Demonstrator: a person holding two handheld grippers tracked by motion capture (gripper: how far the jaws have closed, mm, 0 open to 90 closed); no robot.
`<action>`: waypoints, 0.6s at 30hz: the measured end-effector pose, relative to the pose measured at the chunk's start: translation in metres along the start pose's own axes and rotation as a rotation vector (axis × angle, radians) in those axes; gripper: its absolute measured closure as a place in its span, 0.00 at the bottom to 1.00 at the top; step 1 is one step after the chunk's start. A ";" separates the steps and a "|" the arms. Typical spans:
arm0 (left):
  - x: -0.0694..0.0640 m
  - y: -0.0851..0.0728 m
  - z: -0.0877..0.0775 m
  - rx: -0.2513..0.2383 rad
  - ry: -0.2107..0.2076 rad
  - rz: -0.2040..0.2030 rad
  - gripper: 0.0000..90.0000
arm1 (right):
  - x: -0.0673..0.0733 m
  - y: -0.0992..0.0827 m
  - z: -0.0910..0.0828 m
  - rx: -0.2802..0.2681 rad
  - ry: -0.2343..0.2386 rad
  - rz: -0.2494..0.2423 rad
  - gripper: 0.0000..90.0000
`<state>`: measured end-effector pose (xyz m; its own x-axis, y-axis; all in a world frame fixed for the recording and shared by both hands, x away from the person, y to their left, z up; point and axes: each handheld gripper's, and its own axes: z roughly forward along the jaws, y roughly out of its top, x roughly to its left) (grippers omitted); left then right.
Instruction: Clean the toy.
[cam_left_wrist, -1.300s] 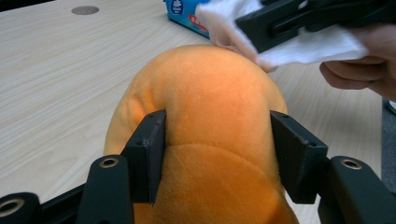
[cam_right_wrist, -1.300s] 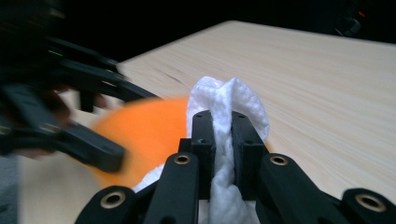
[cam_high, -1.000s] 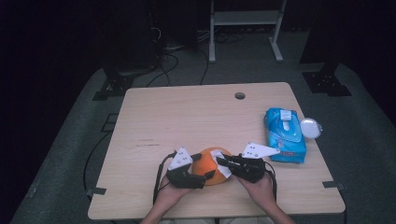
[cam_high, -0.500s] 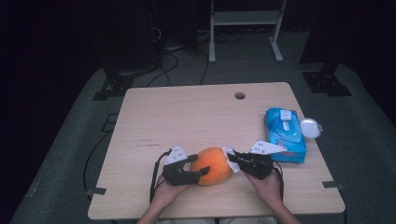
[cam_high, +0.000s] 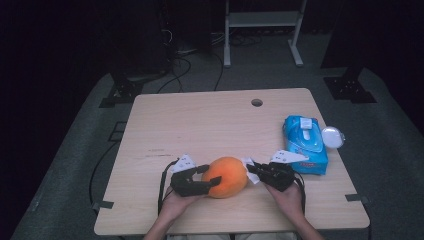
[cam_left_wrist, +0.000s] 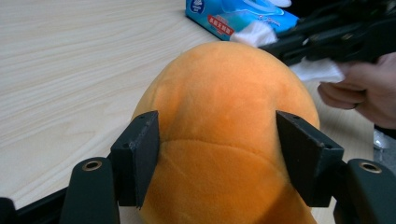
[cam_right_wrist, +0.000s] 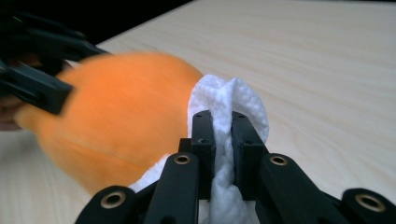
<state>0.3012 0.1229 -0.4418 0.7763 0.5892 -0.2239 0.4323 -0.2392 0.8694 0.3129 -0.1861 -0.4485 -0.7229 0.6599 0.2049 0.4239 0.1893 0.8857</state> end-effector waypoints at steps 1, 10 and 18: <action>0.000 0.000 0.000 -0.001 0.000 0.005 0.37 | 0.004 0.004 -0.001 -0.015 0.009 -0.010 0.90; -0.007 0.000 0.001 0.002 -0.004 0.042 0.36 | -0.005 -0.004 0.003 0.001 0.025 0.044 0.90; -0.023 0.004 0.008 0.015 -0.002 0.150 0.38 | 0.032 0.021 -0.002 -0.060 0.080 -0.115 0.90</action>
<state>0.2891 0.1021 -0.4372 0.8334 0.5448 -0.0930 0.3185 -0.3359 0.8864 0.2973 -0.1621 -0.4224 -0.8070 0.5758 0.1315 0.3046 0.2150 0.9279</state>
